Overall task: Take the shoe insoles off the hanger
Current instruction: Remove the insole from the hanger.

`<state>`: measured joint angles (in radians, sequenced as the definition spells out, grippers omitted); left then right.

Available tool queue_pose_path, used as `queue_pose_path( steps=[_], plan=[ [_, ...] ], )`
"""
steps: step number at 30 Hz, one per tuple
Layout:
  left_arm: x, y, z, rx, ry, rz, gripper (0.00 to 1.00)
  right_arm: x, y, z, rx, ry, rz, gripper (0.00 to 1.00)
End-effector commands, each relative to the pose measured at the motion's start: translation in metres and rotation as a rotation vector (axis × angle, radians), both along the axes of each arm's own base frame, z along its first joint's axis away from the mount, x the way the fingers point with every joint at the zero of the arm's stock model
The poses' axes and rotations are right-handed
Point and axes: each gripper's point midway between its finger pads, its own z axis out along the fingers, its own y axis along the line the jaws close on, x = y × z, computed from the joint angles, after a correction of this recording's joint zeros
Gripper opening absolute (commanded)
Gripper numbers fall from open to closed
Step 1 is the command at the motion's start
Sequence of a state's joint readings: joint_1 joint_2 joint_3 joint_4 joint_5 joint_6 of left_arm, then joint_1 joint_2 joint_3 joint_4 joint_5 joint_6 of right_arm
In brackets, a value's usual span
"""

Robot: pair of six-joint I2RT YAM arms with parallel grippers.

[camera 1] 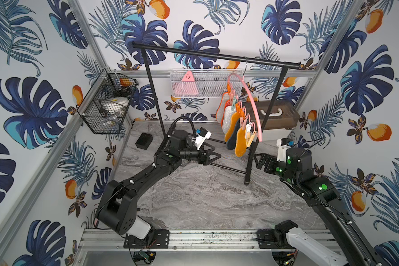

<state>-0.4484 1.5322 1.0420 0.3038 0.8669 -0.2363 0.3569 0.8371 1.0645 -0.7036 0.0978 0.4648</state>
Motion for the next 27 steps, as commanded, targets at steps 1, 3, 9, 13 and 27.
queue_pose_path(
  steps=[1,3,9,13,27],
  plan=[
    [-0.002,-0.019,0.036,-0.161,-0.103,-0.039,0.81,-0.003,-0.022,0.004,-0.002,0.019,-0.118,0.96],
    [-0.007,-0.029,0.035,-0.185,-0.134,-0.065,0.81,-0.003,-0.026,0.007,0.007,0.019,-0.136,0.95],
    [0.003,-0.056,0.011,-0.014,-0.150,-0.020,0.76,0.007,-0.023,0.004,0.081,0.056,-0.102,0.94],
    [0.008,-0.070,0.003,0.078,-0.172,0.003,0.79,0.021,-0.020,-0.007,0.165,0.099,-0.068,0.94],
    [0.060,-0.072,-0.003,0.171,-0.187,0.232,0.61,0.031,-0.018,-0.004,0.260,0.084,-0.059,0.94]
  ],
)
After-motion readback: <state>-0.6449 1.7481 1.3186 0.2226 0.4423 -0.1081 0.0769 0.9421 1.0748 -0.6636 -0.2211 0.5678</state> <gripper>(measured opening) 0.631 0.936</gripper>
